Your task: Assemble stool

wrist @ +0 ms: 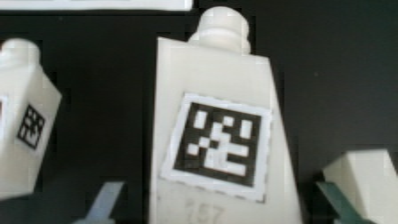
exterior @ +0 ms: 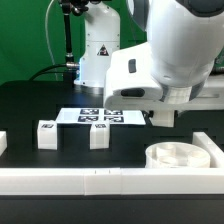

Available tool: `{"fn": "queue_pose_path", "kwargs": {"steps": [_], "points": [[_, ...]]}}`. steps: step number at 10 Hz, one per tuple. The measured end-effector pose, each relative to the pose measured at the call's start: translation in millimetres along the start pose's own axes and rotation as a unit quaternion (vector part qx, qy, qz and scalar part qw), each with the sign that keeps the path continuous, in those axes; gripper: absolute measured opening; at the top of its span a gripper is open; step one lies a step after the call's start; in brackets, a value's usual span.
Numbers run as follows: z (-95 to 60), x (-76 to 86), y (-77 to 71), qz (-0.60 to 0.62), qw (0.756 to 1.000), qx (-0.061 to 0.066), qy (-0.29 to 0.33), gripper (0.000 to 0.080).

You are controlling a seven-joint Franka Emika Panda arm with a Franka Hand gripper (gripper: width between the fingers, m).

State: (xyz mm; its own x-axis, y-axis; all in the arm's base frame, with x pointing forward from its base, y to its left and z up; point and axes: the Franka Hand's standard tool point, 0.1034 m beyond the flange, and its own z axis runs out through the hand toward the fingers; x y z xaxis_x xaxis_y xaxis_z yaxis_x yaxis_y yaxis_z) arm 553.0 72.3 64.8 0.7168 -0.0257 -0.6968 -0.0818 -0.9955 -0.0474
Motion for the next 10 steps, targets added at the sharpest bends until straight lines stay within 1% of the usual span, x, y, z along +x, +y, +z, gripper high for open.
{"fn": "queue_pose_path", "kwargs": {"steps": [1, 2, 3, 4, 5, 6, 7, 8, 9, 10], "points": [[-5.9, -3.5, -1.7, -0.007, 1.0, -0.001, 0.001, 0.0327], [-17.8, -3.0, -6.3, -0.009, 1.0, 0.0, 0.02, 0.0327], [-38.1, -0.3, -14.8, -0.012, 0.997, 0.002, 0.071, 0.0327], [-47.8, -1.3, -20.8, -0.012, 0.993, 0.003, 0.118, 0.0327], [-46.6, 1.2, -21.0, -0.012, 0.987, 0.005, 0.158, 0.0327], [-45.3, 0.7, -20.5, -0.012, 0.984, 0.006, 0.175, 0.0327], [-52.1, 8.2, -22.8, -0.013, 0.975, 0.01, 0.221, 0.0327], [-53.9, 9.6, -23.7, -0.013, 0.966, 0.012, 0.259, 0.0327], [-53.0, 8.1, -24.0, -0.014, 0.961, 0.013, 0.276, 0.0327], [-64.4, 10.5, -29.3, -0.018, 0.949, 0.014, 0.314, 0.0327]]}}
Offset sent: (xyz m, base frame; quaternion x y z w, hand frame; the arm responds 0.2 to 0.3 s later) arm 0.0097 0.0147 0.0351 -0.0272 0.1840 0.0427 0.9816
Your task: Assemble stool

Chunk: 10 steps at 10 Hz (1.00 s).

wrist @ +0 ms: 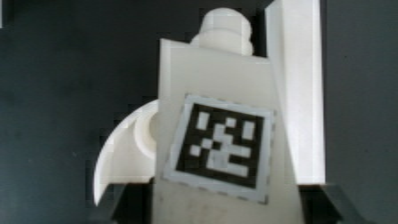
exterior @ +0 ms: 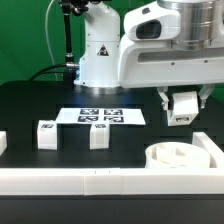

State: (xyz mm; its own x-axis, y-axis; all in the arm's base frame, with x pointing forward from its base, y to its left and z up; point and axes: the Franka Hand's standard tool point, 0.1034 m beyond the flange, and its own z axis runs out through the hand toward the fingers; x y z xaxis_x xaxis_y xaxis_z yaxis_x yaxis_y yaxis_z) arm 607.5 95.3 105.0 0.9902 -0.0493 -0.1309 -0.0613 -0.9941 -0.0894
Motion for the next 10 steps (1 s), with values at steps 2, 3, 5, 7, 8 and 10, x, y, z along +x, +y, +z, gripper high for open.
{"fn": "queue_pose_path", "kwargs": {"steps": [2, 3, 5, 7, 8, 10], "points": [[-11.4, 4.5, -11.2, -0.01, 0.998, 0.004, 0.063, 0.0327], [-11.3, 10.6, -12.1, -0.011, 0.994, 0.008, 0.11, 0.0327], [-6.9, 10.1, -13.5, -0.013, 0.987, 0.011, 0.159, 0.0327], [-7.1, 13.9, -17.5, -0.057, 0.973, 0.004, 0.224, 0.0327], [-9.0, 15.3, -16.0, -0.091, 0.971, -0.008, 0.221, 0.0327], [-20.5, 23.7, -16.6, -0.118, 0.966, -0.016, 0.231, 0.0327]]}}
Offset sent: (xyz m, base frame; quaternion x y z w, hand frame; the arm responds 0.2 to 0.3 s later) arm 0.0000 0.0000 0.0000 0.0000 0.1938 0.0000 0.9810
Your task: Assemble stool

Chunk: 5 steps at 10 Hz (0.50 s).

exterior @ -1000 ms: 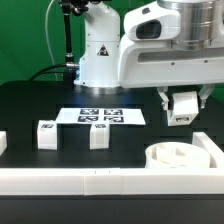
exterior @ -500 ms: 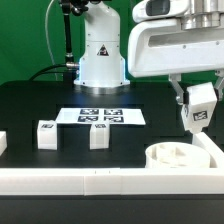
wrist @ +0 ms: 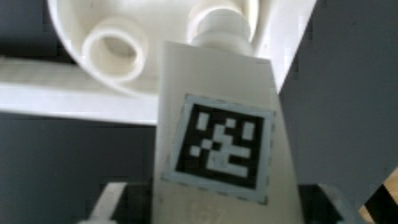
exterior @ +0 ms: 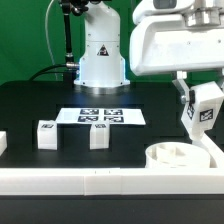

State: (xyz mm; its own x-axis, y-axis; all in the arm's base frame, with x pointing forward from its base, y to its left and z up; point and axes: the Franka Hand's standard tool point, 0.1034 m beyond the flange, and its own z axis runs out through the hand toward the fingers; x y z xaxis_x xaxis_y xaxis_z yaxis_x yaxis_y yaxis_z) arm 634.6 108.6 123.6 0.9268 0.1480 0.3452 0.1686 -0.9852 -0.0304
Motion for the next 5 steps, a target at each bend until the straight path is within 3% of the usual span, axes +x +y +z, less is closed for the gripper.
{"fn": "queue_pose_path", "kwargs": {"steps": [3, 5], "points": [[2.1, -1.7, 0.0, -0.002, 1.0, 0.0, -0.001, 0.0327], [7.5, 1.5, 5.3, -0.101, 0.995, -0.01, 0.023, 0.0327]]}}
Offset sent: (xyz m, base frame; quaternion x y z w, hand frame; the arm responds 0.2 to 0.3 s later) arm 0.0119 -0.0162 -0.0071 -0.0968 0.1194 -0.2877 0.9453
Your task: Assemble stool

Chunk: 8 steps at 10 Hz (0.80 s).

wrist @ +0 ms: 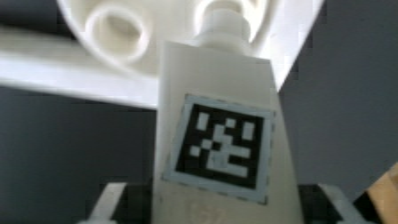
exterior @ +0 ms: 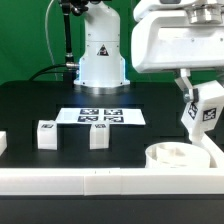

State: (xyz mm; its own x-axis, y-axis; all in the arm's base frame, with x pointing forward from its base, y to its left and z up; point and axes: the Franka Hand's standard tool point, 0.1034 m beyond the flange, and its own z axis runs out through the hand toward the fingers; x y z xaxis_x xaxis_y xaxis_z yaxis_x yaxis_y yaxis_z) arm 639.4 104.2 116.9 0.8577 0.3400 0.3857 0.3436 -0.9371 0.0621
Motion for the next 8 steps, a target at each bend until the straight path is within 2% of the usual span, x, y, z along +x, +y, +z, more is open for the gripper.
{"fn": "queue_pose_path", "kwargs": {"steps": [3, 4, 5, 6, 8], "points": [[1.3, 0.6, 1.9, -0.01, 1.0, -0.004, 0.015, 0.0327], [0.7, 3.8, 4.1, -0.013, 0.999, -0.008, 0.033, 0.0327], [-0.4, 6.3, 8.7, -0.019, 0.996, -0.021, 0.084, 0.0327], [0.0, 0.1, 6.5, -0.018, 0.993, -0.027, 0.115, 0.0327], [0.9, -5.5, -5.4, -0.019, 0.993, -0.022, 0.114, 0.0327]]}}
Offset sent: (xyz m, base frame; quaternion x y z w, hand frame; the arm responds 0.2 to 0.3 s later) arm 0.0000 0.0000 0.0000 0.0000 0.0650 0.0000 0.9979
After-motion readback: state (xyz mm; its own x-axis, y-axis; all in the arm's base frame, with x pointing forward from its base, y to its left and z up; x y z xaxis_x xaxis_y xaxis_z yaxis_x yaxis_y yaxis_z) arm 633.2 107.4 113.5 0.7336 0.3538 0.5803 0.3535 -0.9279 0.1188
